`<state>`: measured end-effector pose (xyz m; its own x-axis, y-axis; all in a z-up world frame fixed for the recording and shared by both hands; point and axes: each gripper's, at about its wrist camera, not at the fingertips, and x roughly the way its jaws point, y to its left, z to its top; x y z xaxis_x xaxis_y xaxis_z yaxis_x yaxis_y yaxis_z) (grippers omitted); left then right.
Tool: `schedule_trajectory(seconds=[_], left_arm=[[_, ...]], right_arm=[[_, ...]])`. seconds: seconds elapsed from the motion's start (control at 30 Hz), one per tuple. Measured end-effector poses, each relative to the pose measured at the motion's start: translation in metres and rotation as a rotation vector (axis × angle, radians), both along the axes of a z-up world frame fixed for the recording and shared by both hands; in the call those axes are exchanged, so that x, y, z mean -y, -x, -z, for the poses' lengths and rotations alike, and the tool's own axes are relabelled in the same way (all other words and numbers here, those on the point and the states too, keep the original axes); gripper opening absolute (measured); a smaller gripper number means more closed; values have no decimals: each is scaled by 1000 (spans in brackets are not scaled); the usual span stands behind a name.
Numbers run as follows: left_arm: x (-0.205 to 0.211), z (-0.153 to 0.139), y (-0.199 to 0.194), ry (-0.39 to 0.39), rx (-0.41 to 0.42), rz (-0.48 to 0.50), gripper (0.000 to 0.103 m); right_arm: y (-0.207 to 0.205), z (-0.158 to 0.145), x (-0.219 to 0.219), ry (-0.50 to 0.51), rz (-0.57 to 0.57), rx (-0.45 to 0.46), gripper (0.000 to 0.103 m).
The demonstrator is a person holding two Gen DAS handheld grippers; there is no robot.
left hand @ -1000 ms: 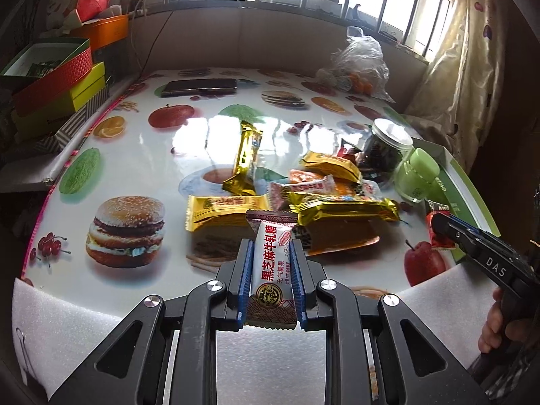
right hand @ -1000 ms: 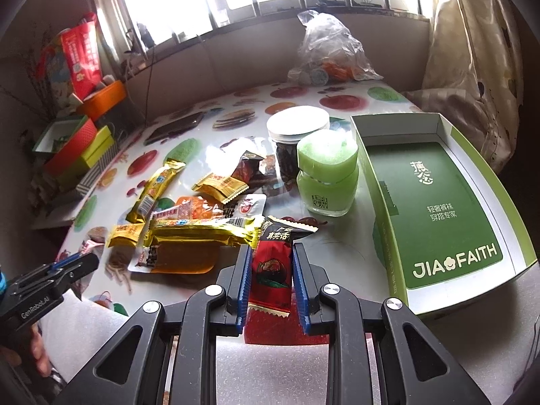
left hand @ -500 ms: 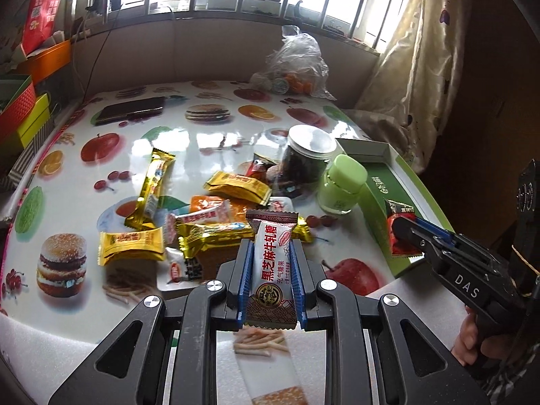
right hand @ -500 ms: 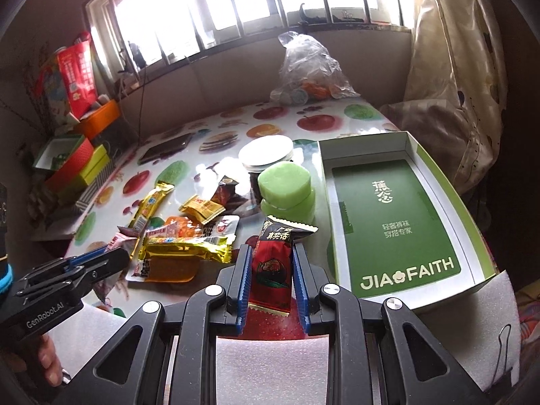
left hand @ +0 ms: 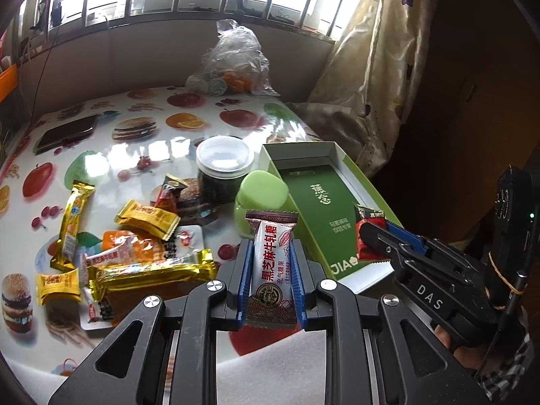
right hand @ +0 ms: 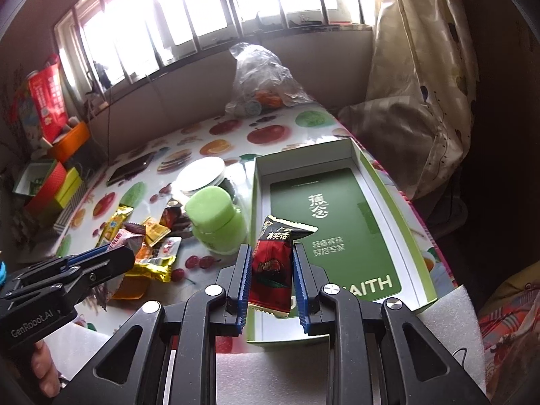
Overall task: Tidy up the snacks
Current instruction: 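Carry both held snacks over the green box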
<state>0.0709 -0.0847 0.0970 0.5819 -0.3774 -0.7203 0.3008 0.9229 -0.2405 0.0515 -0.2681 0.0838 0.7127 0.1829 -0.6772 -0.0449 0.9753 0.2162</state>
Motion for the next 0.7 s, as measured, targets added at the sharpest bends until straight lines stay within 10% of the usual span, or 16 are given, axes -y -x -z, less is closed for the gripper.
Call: schedule_trajectory(seconds=[0.7], left_arm=[[85,32,-34,-8,-111,126,23]], right_arm=[[-27,31,45,103,39,-73,22]])
